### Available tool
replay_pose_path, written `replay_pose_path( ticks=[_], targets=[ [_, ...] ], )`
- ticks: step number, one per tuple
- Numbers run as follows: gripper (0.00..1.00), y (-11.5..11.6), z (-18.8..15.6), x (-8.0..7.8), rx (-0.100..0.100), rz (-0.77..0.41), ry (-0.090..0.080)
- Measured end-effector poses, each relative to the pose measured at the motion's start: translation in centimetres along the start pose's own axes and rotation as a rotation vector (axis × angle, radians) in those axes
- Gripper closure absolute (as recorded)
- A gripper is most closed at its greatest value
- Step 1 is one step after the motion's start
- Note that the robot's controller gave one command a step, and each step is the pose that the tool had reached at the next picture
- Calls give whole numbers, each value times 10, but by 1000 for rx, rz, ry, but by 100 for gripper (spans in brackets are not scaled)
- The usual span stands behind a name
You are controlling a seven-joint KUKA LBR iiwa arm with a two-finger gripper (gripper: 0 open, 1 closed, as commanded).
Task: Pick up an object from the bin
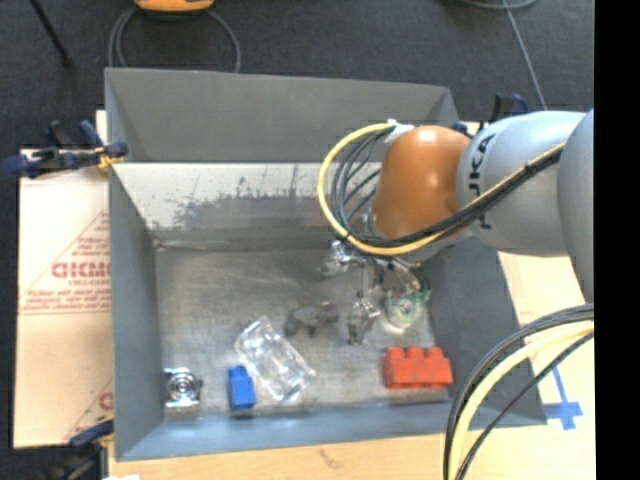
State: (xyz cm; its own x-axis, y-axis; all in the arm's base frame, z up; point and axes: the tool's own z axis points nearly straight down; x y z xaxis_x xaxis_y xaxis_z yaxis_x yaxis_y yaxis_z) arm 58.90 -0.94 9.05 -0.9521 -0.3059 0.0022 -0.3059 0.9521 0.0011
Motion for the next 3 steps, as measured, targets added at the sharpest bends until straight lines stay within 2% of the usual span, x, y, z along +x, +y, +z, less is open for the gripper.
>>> replay_pose_path(
  ticks=[1,2,3],
  targets=[
    [0,39,17,-21,6,-88,-9],
    [100,39,15,-22,5,-86,-12],
    [100,37,-139,-41,7,-449,-13]
  ],
)
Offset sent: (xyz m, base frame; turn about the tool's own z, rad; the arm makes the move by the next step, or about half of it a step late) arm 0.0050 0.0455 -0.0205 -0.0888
